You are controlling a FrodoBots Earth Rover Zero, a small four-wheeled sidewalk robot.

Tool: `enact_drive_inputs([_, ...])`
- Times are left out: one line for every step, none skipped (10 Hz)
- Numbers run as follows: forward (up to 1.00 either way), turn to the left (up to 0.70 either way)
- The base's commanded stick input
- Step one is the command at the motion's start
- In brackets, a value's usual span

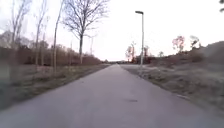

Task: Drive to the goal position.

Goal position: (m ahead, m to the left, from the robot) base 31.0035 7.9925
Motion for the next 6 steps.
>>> enact_drive_inputs([1.0,0.01])
enact_drive_inputs([1.0,0.01])
enact_drive_inputs([1.0,0.01])
enact_drive_inputs([1.0,0.01])
enact_drive_inputs([1.0,0.01])
enact_drive_inputs([1.0,0.01])
